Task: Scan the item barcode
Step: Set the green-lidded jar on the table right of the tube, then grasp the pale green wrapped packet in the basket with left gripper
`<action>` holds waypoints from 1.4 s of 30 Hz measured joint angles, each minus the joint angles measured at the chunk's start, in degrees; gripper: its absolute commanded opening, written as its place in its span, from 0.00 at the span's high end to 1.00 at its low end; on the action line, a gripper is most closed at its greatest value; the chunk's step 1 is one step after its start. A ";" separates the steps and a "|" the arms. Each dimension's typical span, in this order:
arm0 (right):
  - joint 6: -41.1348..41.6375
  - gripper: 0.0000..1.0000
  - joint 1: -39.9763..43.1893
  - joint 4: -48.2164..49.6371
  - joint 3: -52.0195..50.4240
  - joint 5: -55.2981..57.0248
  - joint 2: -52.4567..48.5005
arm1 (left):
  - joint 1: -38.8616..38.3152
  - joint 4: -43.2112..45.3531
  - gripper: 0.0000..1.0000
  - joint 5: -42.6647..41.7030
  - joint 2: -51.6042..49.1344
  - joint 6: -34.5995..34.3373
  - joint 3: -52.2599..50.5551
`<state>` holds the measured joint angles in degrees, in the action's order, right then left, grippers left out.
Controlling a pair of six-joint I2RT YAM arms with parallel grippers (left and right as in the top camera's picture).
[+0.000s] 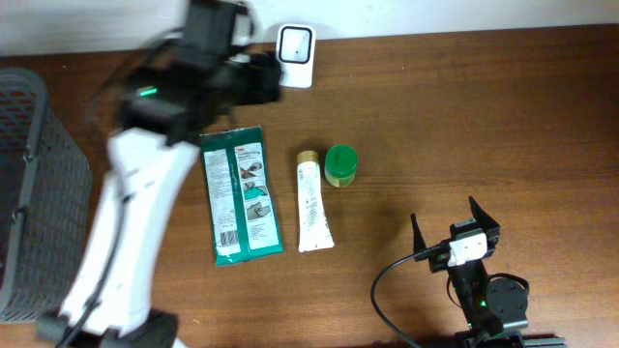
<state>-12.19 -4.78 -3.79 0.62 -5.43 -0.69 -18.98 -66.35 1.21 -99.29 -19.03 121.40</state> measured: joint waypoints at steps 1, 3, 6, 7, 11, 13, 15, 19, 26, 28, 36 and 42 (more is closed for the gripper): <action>0.00 0.02 0.00 0.00 0.00 0.00 0.00 | 4.09 -0.52 0.18 0.55 2.78 0.07 0.00; 0.04 0.01 0.00 0.00 0.00 0.00 0.00 | 12.00 -1.31 0.18 1.22 6.36 0.20 0.00; 0.02 0.02 0.00 0.00 0.00 0.00 0.00 | 25.44 -1.66 0.19 2.51 9.84 0.20 0.00; 0.00 0.02 0.00 0.00 0.00 0.00 0.00 | 29.64 -1.84 0.20 2.73 10.43 0.15 0.00; 0.02 0.02 0.00 0.00 0.00 0.00 0.00 | 47.89 -3.04 0.20 3.32 10.23 -0.35 0.00; 0.02 0.02 0.00 0.00 0.00 0.00 0.00 | 53.57 -5.18 0.22 3.93 8.70 -0.50 0.02; 0.02 0.02 0.00 0.00 0.00 0.00 0.00 | 57.22 -8.31 0.25 7.32 5.44 -0.50 -0.59; 0.00 0.02 0.00 0.00 0.00 0.00 0.00 | 61.29 -7.21 0.25 13.68 -0.98 -0.50 -10.64; 0.02 0.02 0.00 0.00 0.00 0.00 0.00 | 65.66 9.79 0.25 20.04 -1.16 4.17 -32.24; 0.02 0.02 0.00 0.00 0.00 0.00 0.00 | 67.21 16.11 0.24 20.35 -1.16 7.54 -38.58; 0.02 0.02 0.00 0.00 0.00 0.00 0.00 | 69.68 29.11 0.27 21.20 -1.62 20.37 -48.19; 0.04 0.02 0.00 0.00 0.00 0.00 0.00 | 70.31 33.44 0.27 25.88 -7.15 21.86 -48.61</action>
<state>-12.14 -4.78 -3.79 0.62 -5.43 -0.69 51.33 -32.91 27.09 -106.43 2.83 72.79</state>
